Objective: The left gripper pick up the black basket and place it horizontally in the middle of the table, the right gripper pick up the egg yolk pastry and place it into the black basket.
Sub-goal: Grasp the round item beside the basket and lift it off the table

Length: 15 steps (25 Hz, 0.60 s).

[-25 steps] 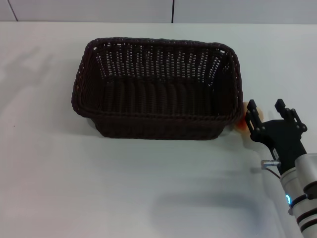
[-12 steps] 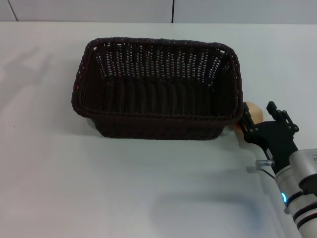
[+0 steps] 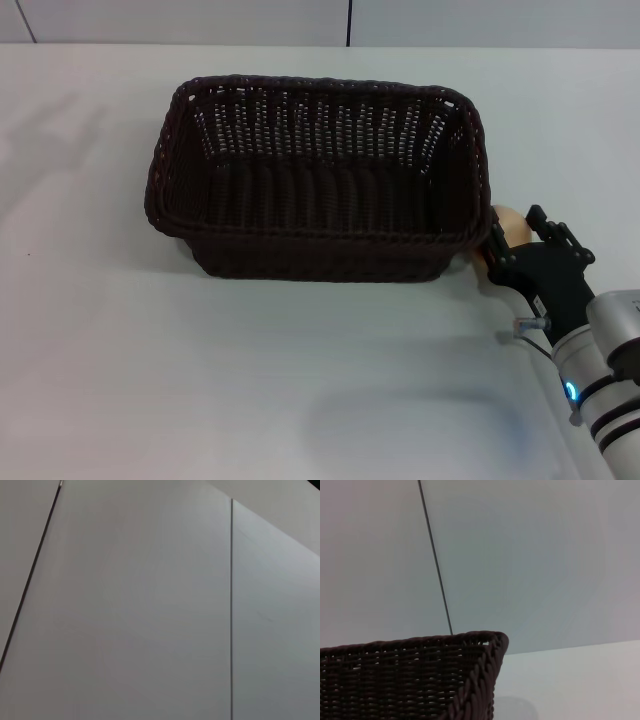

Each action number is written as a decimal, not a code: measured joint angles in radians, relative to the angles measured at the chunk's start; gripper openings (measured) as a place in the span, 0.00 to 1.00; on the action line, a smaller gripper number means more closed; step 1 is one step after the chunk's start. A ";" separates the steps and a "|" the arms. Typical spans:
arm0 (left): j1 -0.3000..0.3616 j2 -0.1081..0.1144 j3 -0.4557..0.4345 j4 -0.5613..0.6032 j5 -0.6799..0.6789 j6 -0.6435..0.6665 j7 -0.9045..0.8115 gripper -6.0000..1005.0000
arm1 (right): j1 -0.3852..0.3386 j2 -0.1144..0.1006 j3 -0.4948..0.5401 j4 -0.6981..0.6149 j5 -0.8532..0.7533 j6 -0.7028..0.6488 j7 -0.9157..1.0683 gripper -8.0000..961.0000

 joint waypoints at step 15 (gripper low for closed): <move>-0.002 0.000 -0.001 -0.007 -0.013 -0.008 0.000 0.48 | 0.012 -0.002 0.001 0.001 -0.006 0.024 0.001 0.26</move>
